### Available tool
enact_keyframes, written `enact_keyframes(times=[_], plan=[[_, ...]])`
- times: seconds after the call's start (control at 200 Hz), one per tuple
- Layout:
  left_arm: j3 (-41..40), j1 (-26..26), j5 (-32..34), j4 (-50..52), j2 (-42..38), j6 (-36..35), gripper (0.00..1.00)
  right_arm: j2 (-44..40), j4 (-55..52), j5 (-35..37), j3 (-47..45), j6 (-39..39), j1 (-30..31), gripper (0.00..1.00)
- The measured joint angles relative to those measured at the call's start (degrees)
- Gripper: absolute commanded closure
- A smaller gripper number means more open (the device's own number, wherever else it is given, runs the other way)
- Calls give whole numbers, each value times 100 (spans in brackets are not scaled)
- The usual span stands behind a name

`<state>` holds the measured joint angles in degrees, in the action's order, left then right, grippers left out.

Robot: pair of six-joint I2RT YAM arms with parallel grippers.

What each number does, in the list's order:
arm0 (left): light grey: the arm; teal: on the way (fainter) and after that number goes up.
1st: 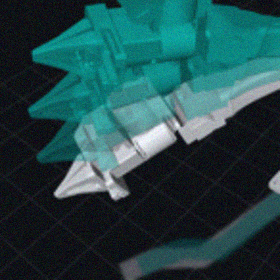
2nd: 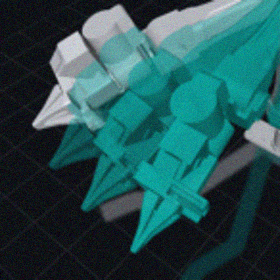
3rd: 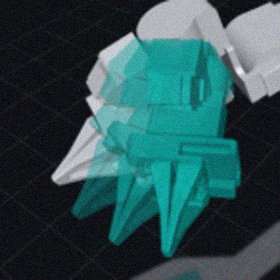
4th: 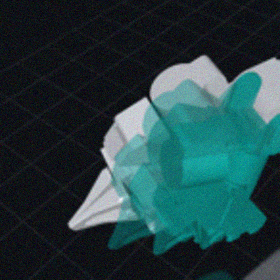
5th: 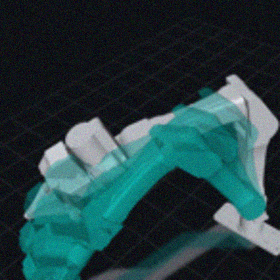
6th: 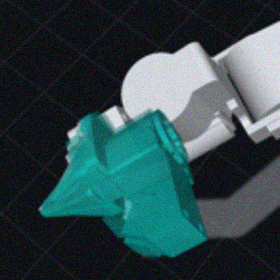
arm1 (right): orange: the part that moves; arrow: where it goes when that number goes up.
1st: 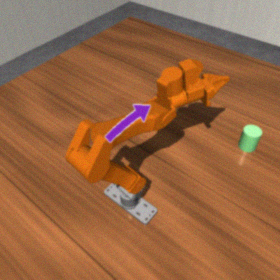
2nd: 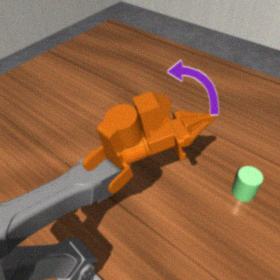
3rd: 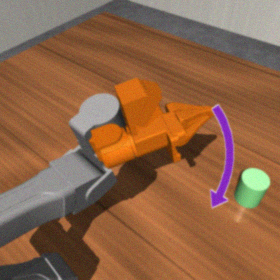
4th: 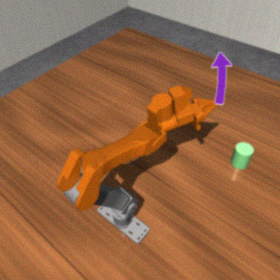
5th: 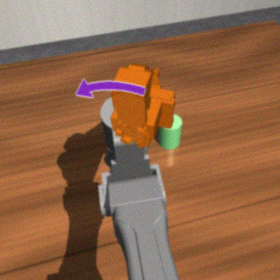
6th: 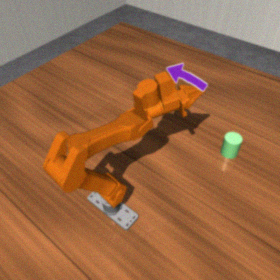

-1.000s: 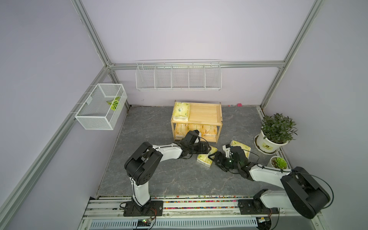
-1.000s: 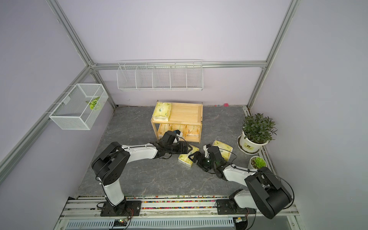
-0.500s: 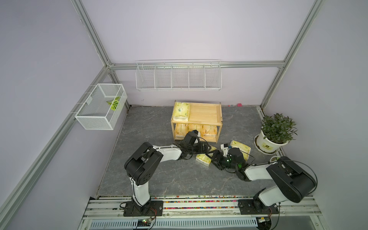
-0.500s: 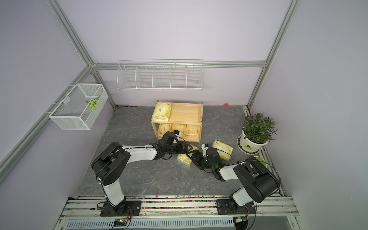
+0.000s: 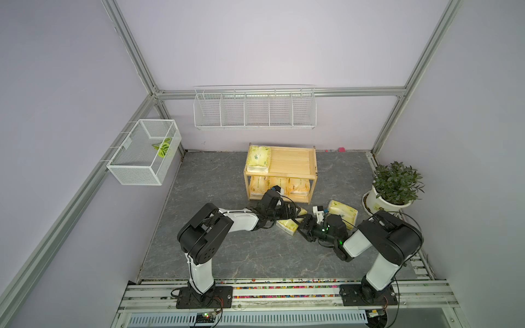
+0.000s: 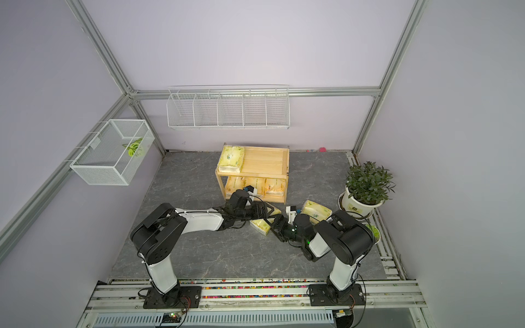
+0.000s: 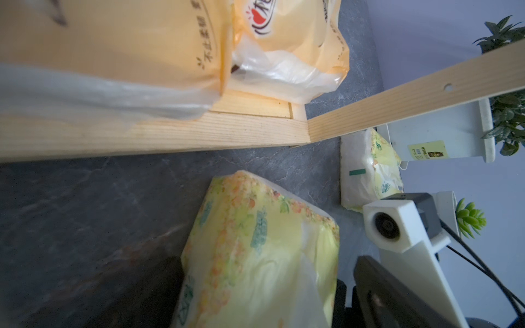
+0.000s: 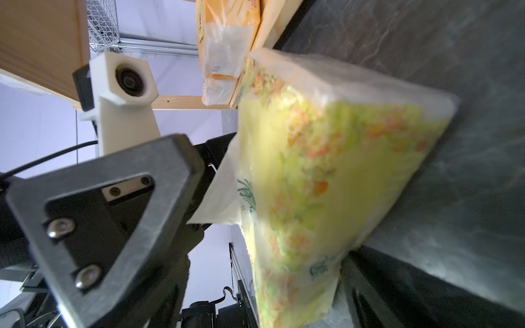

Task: Place the tissue boxes on the shelf by color
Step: Pick up the box of tissues from the center of the board.

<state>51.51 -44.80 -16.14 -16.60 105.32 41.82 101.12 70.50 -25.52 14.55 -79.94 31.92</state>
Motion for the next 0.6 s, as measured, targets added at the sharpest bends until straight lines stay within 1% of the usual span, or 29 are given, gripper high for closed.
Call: enact_keyframes(times=[0.12, 0.28, 0.39, 0.6], plan=[[-7, -9, 35, -7, 0, 13, 0, 35, -107, -4, 90, -20, 44, 16], [-50, -44, 98, -11, 0, 20, 0, 105, -256, -4, 212, -28, 70, 26], [-94, -90, 111, -26, 0, -22, 0, 116, -382, 31, 238, -66, 70, 35], [-94, -166, 111, 11, -11, -61, 0, 39, -787, 138, 275, -70, 76, 56]])
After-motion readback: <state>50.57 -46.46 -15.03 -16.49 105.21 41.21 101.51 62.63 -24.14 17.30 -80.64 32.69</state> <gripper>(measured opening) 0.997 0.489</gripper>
